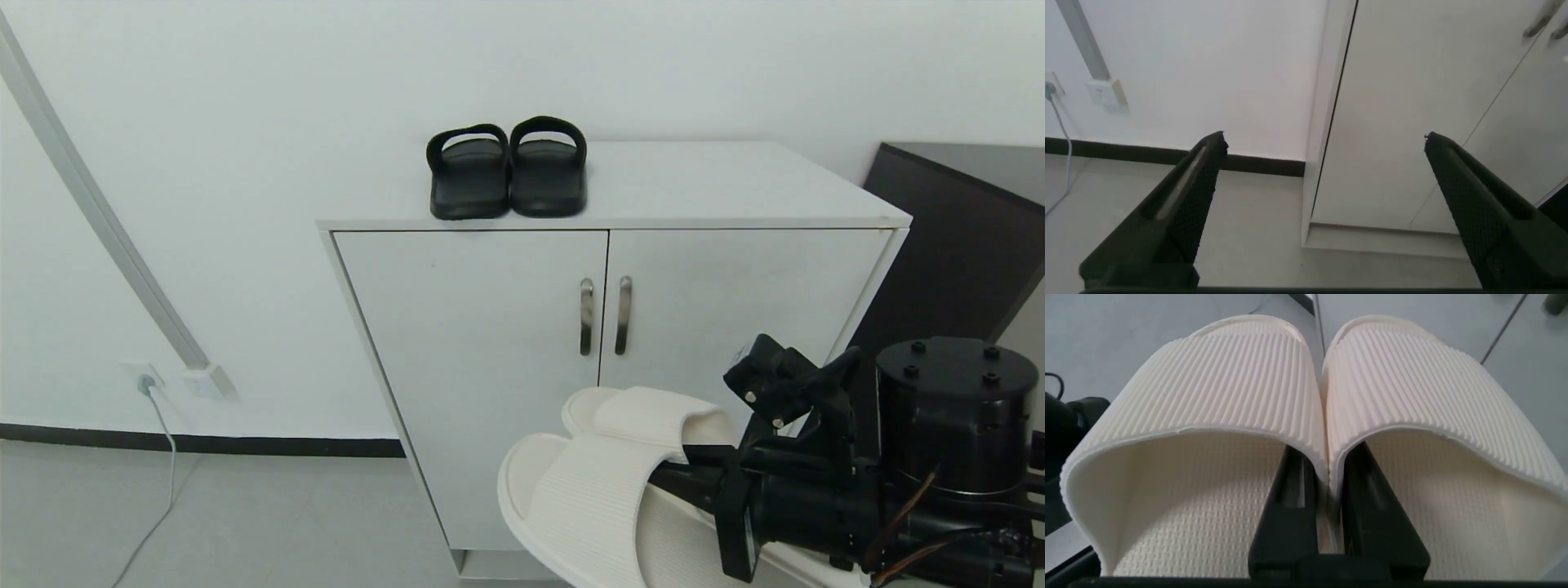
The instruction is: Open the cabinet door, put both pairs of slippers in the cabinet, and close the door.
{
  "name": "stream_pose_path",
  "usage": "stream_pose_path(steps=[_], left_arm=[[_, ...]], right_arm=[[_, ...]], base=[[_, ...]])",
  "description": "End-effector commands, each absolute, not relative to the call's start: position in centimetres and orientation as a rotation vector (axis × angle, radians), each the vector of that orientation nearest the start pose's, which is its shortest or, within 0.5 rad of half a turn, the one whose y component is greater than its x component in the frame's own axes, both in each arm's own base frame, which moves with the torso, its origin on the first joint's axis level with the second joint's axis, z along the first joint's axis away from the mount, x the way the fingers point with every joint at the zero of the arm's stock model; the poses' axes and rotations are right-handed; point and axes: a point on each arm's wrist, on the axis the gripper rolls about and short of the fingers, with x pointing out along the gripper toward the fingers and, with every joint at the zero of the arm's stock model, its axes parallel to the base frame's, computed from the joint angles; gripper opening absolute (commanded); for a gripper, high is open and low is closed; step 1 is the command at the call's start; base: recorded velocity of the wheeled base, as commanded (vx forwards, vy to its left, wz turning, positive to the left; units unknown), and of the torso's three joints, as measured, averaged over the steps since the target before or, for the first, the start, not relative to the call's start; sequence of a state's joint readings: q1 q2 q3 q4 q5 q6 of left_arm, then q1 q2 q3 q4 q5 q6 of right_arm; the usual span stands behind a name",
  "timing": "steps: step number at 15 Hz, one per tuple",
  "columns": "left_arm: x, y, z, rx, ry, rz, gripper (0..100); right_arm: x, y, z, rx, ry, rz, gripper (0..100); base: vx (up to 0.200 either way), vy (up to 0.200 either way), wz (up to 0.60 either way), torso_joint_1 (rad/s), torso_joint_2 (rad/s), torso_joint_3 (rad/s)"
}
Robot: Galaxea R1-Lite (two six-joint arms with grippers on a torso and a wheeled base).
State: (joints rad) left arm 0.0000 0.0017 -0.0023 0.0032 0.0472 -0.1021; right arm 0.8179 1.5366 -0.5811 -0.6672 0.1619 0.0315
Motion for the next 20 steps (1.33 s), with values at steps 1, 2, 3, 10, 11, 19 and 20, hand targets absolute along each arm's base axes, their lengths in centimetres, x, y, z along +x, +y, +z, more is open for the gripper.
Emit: stream_pose_path(steps=[1,2,3,10,11,19,20], left_arm=[[-2.3,0.1,7.6,-0.103,-0.001,0.046,100],[-2.3,0.1,7.6,-0.103,-0.001,0.048,100],[-2.3,0.1,7.6,-0.103,0.001,0.048,100],[-2.3,0.0,7.6,-0.072,0.009,0.014,100],[-2.2,0.0,7.6,-0.072,0.010,0.014,100],[0.1,-0.1,12.6,-0.086,0.163,-0.111,100],[1.6,-0.4,15.0,-0.092,0.200,-0.184,100]], right_arm=[[16.7,18.7,16.9,-0.069,0.311,0.993,0],[16.7,18.7,16.8,-0.069,0.314,1.006,0],[16.7,18.8,16.7,-0.071,0.319,1.010,0],[16.4,18.8,16.5,-0.074,0.319,1.019,0],[16.4,18.7,16.5,-0.071,0.314,1.019,0],[16.4,18.7,16.3,-0.069,0.301,1.014,0],[16.4,18.7,16.3,-0.069,0.299,1.013,0]], base=[[0.000,0.000,0.00,-0.129,0.45,0.330],[0.000,0.000,0.00,-0.115,0.47,0.339],[0.000,0.000,0.00,-0.105,0.47,0.359],[0.000,0.000,0.00,-0.052,0.43,0.375],[0.000,0.000,0.00,-0.002,0.21,0.198],[0.000,0.000,0.00,0.000,0.02,0.021],[0.000,0.000,0.00,0.000,0.00,0.000]])
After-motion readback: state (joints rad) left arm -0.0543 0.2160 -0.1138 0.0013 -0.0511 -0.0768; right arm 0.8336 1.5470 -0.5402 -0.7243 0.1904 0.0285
